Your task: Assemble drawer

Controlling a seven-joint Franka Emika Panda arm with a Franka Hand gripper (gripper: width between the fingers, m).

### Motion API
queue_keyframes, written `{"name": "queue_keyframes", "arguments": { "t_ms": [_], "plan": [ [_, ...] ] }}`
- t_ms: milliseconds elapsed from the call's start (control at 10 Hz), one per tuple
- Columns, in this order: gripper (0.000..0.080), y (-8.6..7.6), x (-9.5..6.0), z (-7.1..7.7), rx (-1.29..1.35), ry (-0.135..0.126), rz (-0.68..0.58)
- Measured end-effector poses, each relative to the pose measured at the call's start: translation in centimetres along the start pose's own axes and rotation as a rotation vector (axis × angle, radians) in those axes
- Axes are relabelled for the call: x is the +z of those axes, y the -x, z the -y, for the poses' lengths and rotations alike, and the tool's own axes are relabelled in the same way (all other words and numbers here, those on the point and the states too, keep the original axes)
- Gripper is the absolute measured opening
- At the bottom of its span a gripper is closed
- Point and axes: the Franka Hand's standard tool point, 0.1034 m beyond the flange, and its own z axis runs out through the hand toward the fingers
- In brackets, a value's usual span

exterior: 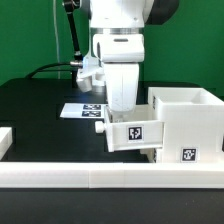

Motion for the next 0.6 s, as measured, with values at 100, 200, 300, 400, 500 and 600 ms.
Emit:
{"name": "queue_keyframes", "arguments": {
  "t_ms": [100,200,300,400,500,600],
  "plan": [
    [0.0042,-0.03,0.21,0.41,0.012,-0.007,-0.001],
    [0.0042,-0.09,0.26,0.47,0.028,-0.008,-0.001],
    [0.0042,-0.05,0.26,0.46,0.034,-0.008,0.0],
    [0.0042,-0.04,0.27,0.47,0.034,-0.008,-0.001],
    [0.0042,-0.05,0.27,0.46,0.034,-0.008,-0.001],
    [0.0042,-0.11,0.14,0.23,0.032,-0.006,0.0]
  ]
}}
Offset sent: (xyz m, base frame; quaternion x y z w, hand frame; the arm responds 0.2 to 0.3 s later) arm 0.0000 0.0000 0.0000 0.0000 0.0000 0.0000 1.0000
